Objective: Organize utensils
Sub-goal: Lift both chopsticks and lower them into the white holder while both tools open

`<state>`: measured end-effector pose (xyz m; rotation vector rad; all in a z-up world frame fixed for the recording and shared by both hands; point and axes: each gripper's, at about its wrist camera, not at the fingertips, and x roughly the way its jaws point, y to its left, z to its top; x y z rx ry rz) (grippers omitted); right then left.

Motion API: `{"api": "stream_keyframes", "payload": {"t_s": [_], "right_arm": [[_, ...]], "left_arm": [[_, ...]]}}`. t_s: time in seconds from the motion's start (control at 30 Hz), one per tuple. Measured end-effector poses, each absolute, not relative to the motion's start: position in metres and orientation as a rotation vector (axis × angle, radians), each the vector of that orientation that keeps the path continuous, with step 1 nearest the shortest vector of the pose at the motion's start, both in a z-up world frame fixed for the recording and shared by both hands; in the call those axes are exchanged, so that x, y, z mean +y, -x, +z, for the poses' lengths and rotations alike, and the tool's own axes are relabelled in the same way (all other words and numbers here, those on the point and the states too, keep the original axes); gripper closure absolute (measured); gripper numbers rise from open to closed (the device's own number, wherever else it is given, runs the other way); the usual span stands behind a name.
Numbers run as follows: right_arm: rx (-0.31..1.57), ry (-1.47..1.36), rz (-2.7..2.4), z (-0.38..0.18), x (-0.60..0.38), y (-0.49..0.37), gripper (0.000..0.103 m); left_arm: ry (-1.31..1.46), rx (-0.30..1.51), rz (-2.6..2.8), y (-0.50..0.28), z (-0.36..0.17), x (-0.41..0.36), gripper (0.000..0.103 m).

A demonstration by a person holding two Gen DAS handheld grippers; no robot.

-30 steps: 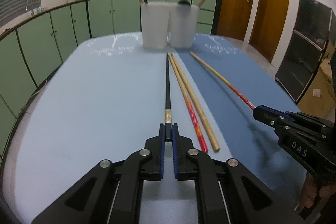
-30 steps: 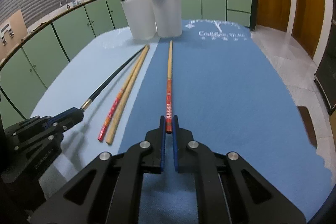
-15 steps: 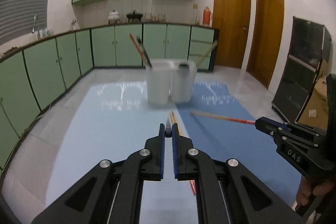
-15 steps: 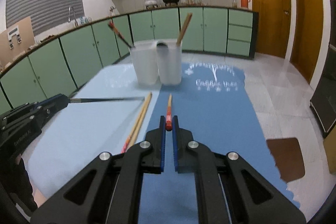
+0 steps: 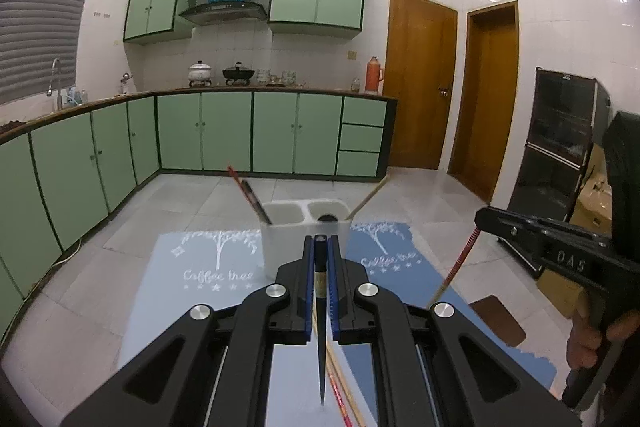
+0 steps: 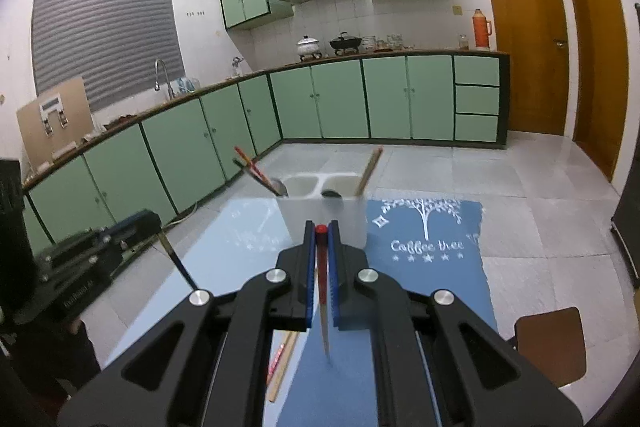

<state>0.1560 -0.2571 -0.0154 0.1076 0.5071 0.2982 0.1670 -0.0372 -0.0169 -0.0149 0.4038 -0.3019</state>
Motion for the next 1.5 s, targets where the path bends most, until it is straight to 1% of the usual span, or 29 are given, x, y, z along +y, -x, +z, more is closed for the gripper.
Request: {"api": "stream_keyframes", "payload": {"t_s": [0.23,0.47,0.7,0.87,1.07,1.3,1.5], "right_arm": [[0.515,-0.128,0.325,0.002,-0.258,-0.174,0.098],[0.433,-0.142,0.321,0.034,-0.258,-0.201,0.098],[0.325,-0.175,0.275,0.071,-0.259,-0.25,0.098],[0.275,-0.152,0.242,0.083,-0.255,-0.291,0.098],[0.3,-0.124,0.22,0.063,-0.253,-0.34,0.098],[0.374,-0.118,0.231,0.022,-0.253,-0.374,0.098],[0.427,-0.114,0.249,-0.003,-0.245,-0.38,0.098]], "left_arm": [[-0.007,0.376,-0.314,-0.173,-0.005,-0.042,0.097],[0.0,0.305,-0.306,-0.197,0.018,-0.044,0.097],[0.019,0.197,-0.275,-0.248,0.054,-0.048,0.097],[0.017,0.134,-0.259,-0.289,0.069,-0.056,0.097],[0.012,0.113,-0.233,-0.338,0.057,-0.066,0.097],[0.013,0.229,-0.215,-0.382,0.011,-0.064,0.097],[0.006,0.321,-0.223,-0.389,-0.017,-0.063,0.097]]}}
